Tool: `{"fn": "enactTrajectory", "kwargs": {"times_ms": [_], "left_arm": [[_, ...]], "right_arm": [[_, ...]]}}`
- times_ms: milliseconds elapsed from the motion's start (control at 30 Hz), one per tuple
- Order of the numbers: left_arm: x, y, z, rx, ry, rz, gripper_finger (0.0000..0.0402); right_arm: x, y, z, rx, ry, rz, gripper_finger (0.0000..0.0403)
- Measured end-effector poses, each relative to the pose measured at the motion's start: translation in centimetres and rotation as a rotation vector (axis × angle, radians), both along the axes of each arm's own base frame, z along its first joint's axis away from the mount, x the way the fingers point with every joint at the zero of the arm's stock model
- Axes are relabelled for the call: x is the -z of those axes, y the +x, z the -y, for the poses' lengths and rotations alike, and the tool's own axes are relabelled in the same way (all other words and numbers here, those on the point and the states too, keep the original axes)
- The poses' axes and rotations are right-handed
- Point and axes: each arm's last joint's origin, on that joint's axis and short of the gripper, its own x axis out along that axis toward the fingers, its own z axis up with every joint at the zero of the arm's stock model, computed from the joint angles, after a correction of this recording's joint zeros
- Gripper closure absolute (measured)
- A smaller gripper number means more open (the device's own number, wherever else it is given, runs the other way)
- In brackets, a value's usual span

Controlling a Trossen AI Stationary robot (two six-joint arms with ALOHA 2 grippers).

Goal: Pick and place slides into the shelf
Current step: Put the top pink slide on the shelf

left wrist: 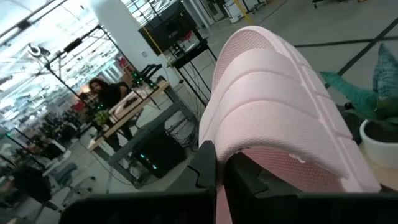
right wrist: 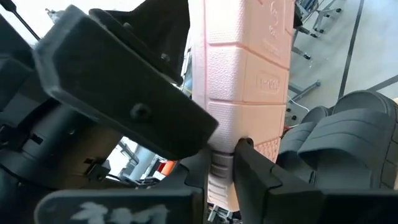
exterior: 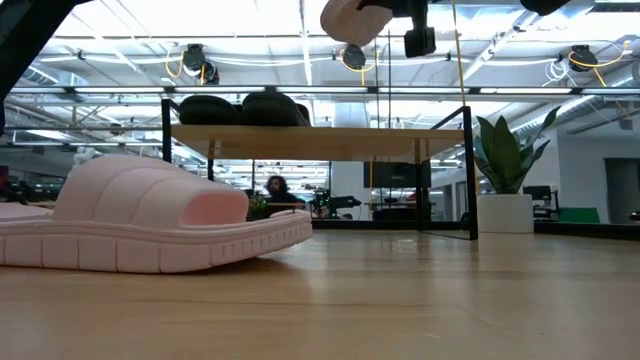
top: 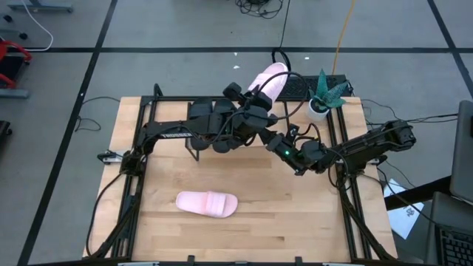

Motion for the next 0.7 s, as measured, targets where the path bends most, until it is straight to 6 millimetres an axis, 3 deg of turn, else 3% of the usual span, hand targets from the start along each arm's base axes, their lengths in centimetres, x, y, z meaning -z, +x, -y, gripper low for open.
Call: {"fn": "enactTrajectory", "kwargs": {"times_ms": [400,700], "left_arm": [[-0.5,0.0,0.1,-0.04,0.089,-0.135,0.0394],[-1.3,0.2,0.3,-0.041,0.127,-0.138,0.0394]], "right_arm": [[-0.4,-0.1,-0.4,-0.031,-0.022,0.029,0.037],[-0.5,-0.4,-0.7,-0.047,-0.003,0.034,0.0374]]}}
